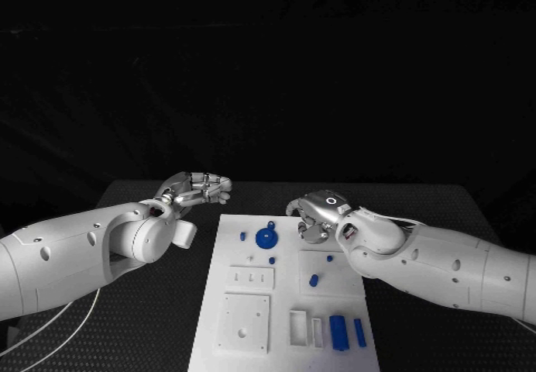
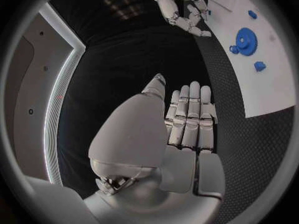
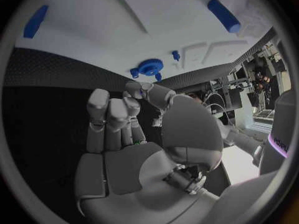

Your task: Assemble the parts on the task board

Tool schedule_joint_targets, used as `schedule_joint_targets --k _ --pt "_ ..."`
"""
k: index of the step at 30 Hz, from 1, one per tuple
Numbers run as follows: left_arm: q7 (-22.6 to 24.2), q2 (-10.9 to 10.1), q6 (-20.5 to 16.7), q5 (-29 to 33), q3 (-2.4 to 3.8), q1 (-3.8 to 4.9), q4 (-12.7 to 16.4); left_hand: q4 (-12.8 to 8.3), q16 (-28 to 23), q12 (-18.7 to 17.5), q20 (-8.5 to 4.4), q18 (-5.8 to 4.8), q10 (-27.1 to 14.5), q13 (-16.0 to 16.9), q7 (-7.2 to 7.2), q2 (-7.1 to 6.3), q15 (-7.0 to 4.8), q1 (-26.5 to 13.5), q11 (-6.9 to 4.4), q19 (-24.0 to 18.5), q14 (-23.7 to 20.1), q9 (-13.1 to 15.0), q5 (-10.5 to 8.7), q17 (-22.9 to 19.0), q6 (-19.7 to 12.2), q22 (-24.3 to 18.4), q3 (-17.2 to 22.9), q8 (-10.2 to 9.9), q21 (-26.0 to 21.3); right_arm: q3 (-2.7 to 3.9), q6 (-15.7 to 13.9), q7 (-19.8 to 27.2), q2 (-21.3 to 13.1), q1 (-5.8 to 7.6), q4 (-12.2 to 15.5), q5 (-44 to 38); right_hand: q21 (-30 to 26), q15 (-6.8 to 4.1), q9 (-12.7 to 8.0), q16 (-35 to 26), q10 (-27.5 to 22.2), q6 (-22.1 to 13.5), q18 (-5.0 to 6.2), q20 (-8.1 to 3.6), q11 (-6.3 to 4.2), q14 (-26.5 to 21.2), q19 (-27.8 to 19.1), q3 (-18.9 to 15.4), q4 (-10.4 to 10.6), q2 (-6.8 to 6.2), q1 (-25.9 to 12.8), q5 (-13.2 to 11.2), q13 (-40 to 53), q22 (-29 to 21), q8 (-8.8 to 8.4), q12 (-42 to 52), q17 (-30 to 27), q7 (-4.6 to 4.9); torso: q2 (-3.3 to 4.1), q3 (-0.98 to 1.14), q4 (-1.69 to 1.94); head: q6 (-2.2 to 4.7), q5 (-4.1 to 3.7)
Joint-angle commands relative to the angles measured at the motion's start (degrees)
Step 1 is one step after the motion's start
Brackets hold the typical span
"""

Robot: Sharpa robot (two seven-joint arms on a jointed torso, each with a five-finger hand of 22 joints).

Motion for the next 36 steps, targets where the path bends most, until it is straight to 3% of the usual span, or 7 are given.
schedule_joint_targets --k 1,7,10,14,19,28,36 --pt "0.63 -0.16 0.75 -0.29 0.05 0.08 0.17 0.02 -0.38 -0.18 0.19 0.74 0.43 -0.03 0.12 0.0 0.05 -0.09 0.06 0.11 0.22 -0.07 -0.2 0.09 0.24 0.78 -0.26 -0.39 -0.34 0.5 -2.04 7.22 -2.71 0.51 1.33 10.22 0.14 0.34 0.13 -0.26 -0.11 1.33 1.28 -0.26 0.57 0.23 0.34 -1.25 0.78 -0.94 0.4 -3.79 -0.12 0.63 0.61 0.35 0.09 0.91 -0.03 0.0 -0.17 0.36 -0.29" --pt "0.71 -0.28 1.02 -0.61 0.05 0.08 -0.22 -0.01 -0.44 -0.09 0.22 0.75 0.62 0.02 0.1 -0.17 0.1 0.15 0.12 0.07 0.28 -0.06 -0.26 0.17 0.36 0.8 -0.24 -0.35 -0.37 1.77 3.55 14.51 -7.63 1.1 0.1 22.75 0.05 1.15 0.2 -0.36 -0.7 2.37 1.28 -0.42 1.45 0.15 0.0 -8.67 1.16 -1.37 0.12 -12.85 -0.18 0.72 1.22 0.66 0.25 1.87 -0.11 0.19 -0.82 0.7 -0.61" --pt "0.73 -0.06 1.31 -0.78 0.04 0.07 -0.54 0.0 -0.49 0.02 0.25 0.76 0.88 0.07 0.11 -0.25 0.13 0.28 0.13 0.06 0.31 -0.04 -0.34 0.23 0.49 0.82 -0.25 -0.3 -0.39 1.95 5.56 16.43 -9.07 1.13 -2.66 24.54 -0.03 1.21 0.08 -0.44 -1.34 2.2 1.28 -0.43 1.55 -0.17 -0.74 -13.2 0.58 -1.18 -0.16 -14.92 -0.16 0.91 1.14 0.77 0.43 1.91 -0.15 0.32 -1.16 0.93 -0.77" --pt "0.78 0.24 1.54 -0.79 0.03 0.06 -0.8 -0.01 -0.55 0.14 0.28 0.76 1.18 0.12 0.11 -0.41 0.14 0.4 0.08 0.03 0.36 -0.02 -0.47 0.31 0.63 0.85 -0.3 -0.25 -0.41 1.93 7.64 17.79 -9.12 1.11 -6.54 25.45 -0.04 1.25 -0.03 -0.5 -2.05 1.9 1.28 -0.5 1.57 -0.59 -1.65 -19.12 -0.72 -0.36 -0.64 -15.33 -0.17 1.05 1.03 0.94 0.72 1.95 -0.21 0.5 -1.54 0.95 -0.78" --pt "0.81 0.45 1.72 -0.8 0.0 0.05 -1.14 0.01 -0.58 0.13 0.29 0.75 1.21 0.12 0.12 -0.51 0.15 0.41 0.06 0.01 0.36 -0.03 -0.55 0.33 0.64 0.86 -0.35 -0.26 -0.43 1.91 8.77 18.66 -8.91 0.61 -8.93 26.03 -0.14 1.19 -0.13 -0.6 -2.58 1.64 1.28 -0.57 1.53 -0.9 -2.35 -22.69 -1.28 -0.03 -0.96 -13.95 -0.2 1.03 0.91 1.03 0.92 1.93 -0.19 0.79 -1.77 0.84 -0.86" --pt "0.84 0.82 1.87 -0.82 -0.04 0.01 -2.1 0.03 -0.66 0.07 0.31 0.74 1.15 0.08 0.15 -0.62 0.17 0.4 0.09 -0.01 0.33 -0.05 -0.67 0.37 0.59 0.87 -0.43 -0.31 -0.45 1.87 9.68 19.56 -6.83 -1.27 -13.26 26.19 -0.32 1.08 -0.31 -0.85 -3.13 1.23 1.28 -0.52 1.42 -1.26 -2.97 -24.99 -1.65 0.07 -0.63 -13.11 -0.3 0.97 0.67 1.04 1.03 1.8 -0.18 0.73 -1.57 0.56 -1.03" --pt "0.77 0.98 1.8 -0.84 -0.06 -0.01 -2.4 0.05 -0.7 0.03 0.32 0.74 1.12 0.07 0.17 -0.57 0.18 0.4 0.11 -0.01 0.32 -0.06 -0.69 0.39 0.58 0.88 -0.43 -0.33 -0.45 1.86 10.96 20.19 -5.79 -2.68 -15.36 28.32 -0.36 1.02 -0.41 -0.93 -3.33 0.96 1.28 -0.44 1.36 -1.38 -3.19 -25.91 -1.59 0.36 -0.77 -12.73 -0.34 0.97 0.53 1.07 1.09 1.75 -0.2 0.49 -1.46 0.18 -0.92"
